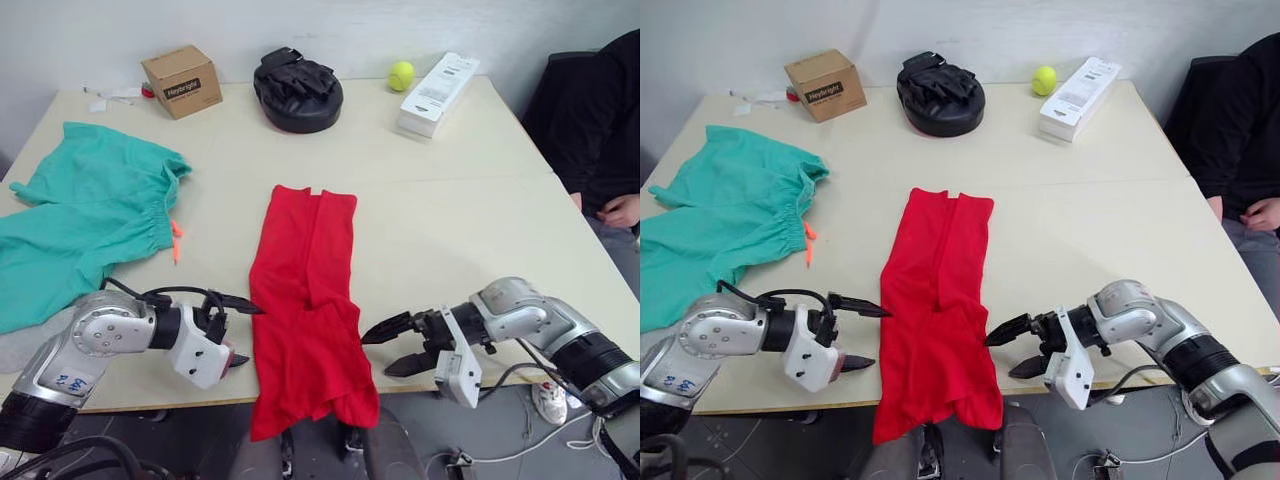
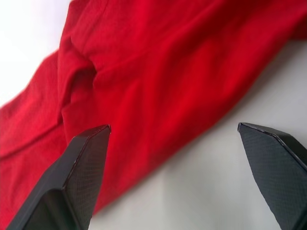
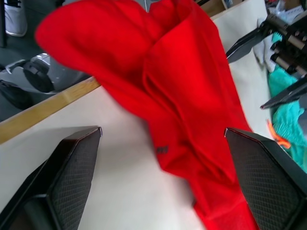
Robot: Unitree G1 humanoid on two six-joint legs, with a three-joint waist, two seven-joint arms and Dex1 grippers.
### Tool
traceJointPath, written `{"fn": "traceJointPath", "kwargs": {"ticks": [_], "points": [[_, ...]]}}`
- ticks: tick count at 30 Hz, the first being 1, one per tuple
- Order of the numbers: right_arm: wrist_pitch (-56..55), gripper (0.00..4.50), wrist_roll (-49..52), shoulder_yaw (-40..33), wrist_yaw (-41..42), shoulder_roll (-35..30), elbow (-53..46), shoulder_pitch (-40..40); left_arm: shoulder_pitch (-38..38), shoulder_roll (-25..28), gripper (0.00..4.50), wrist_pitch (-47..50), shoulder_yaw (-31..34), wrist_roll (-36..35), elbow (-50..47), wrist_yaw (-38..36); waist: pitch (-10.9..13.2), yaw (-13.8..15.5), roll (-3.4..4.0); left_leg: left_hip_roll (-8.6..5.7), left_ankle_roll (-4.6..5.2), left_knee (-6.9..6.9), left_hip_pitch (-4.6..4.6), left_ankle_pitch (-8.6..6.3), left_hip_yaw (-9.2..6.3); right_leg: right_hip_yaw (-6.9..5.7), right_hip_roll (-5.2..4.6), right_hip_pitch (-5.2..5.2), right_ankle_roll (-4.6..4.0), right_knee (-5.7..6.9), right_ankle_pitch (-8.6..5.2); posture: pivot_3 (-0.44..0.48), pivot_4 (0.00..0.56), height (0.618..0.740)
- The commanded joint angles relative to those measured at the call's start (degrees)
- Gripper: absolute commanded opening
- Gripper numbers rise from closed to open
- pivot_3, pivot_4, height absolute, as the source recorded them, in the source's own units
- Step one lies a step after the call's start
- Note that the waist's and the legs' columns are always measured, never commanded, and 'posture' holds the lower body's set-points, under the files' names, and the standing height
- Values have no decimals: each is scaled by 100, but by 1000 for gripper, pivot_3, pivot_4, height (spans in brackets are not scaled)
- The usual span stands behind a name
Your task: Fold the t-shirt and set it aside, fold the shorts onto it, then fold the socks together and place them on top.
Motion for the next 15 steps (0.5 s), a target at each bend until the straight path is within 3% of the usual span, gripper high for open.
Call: {"fn": "traceJointPath", "kwargs": {"ticks": [1,3,7,10,15], "points": [[167,4177,-358,9,-110,273,-102,70,74,-99,4477,-62,-439,79,-114,-68,-3,-1,0,0,0,0,1,0,0,0,0,0,0,0,0,0,150,740],[193,4177,-456,2,-149,353,-136,97,130,-63,4291,-88,-505,35,-196,-111,-7,-4,2,0,0,0,2,1,0,0,1,0,0,2,0,0,150,740],[245,4177,-639,35,-237,494,-76,134,279,-5,3192,52,-604,-125,-369,-203,-11,-23,4,1,0,-8,5,1,2,2,4,0,0,0,0,0,150,740],[876,3562,-302,88,-132,522,-84,265,360,-8,2175,264,-648,-184,-349,-222,-14,-19,-1,4,-2,-10,7,2,2,3,7,0,0,-1,0,0,150,740],[1364,1851,170,-4,109,438,-276,342,464,122,534,553,-586,-391,-328,-353,-14,-16,-1,4,2,-8,8,4,2,4,8,1,-1,2,0,0,150,740]]}}
